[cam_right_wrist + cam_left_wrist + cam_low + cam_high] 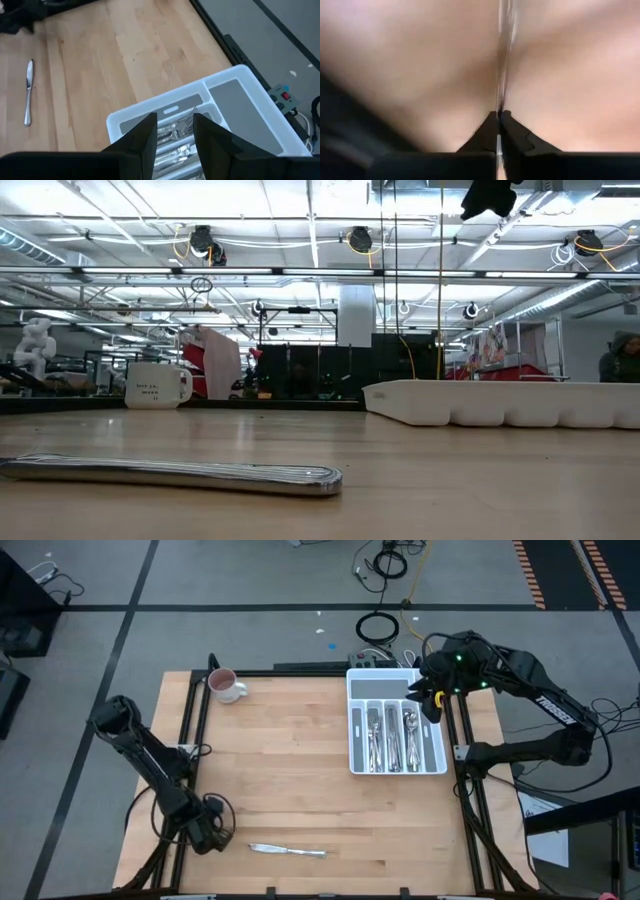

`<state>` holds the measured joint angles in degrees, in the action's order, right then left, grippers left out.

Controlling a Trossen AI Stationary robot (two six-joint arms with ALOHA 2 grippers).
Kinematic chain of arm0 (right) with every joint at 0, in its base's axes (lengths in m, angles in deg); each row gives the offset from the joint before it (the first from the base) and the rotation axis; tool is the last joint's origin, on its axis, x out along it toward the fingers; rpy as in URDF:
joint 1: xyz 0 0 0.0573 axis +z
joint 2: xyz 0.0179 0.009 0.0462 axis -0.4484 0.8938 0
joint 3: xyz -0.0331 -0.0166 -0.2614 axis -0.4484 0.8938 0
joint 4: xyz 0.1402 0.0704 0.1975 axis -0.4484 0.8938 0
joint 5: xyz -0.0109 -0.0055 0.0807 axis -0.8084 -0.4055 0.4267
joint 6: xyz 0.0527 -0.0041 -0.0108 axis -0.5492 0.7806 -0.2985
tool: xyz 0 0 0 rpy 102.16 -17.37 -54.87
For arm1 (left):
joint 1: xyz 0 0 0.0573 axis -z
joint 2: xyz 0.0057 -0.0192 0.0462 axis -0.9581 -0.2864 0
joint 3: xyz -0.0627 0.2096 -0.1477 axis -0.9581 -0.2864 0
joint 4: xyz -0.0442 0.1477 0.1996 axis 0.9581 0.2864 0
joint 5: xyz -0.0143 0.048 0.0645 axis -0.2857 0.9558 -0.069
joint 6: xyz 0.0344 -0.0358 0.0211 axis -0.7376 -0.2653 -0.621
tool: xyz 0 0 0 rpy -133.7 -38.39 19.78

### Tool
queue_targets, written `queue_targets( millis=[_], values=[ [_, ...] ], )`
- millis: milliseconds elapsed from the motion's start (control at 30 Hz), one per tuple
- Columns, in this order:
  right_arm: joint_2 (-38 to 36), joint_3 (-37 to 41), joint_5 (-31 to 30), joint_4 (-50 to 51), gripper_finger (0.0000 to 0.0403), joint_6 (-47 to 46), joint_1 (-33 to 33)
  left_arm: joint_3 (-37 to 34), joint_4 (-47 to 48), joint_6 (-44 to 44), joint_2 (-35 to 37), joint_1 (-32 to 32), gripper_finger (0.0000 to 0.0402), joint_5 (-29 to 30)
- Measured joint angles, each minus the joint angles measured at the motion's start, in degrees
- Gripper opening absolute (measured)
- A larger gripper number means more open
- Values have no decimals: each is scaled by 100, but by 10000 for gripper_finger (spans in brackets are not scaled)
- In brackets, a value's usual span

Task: Sort silverware
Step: Put the silver fork into the silverware tray

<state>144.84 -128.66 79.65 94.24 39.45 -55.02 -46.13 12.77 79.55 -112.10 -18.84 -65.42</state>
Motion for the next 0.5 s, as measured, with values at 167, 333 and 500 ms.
queue_targets(
  millis=[167,333,500],
  values=[
    [89,2,20,-381,116,1,0,377,-12,-1,289,-451,1,1004],
    [354,2,23,-648,116,145,0,508,28,-10,612,-1015,1,2053],
    [693,371,924,-1045,116,400,-4,583,8,-733,993,-1702,1,3343]
  ],
)
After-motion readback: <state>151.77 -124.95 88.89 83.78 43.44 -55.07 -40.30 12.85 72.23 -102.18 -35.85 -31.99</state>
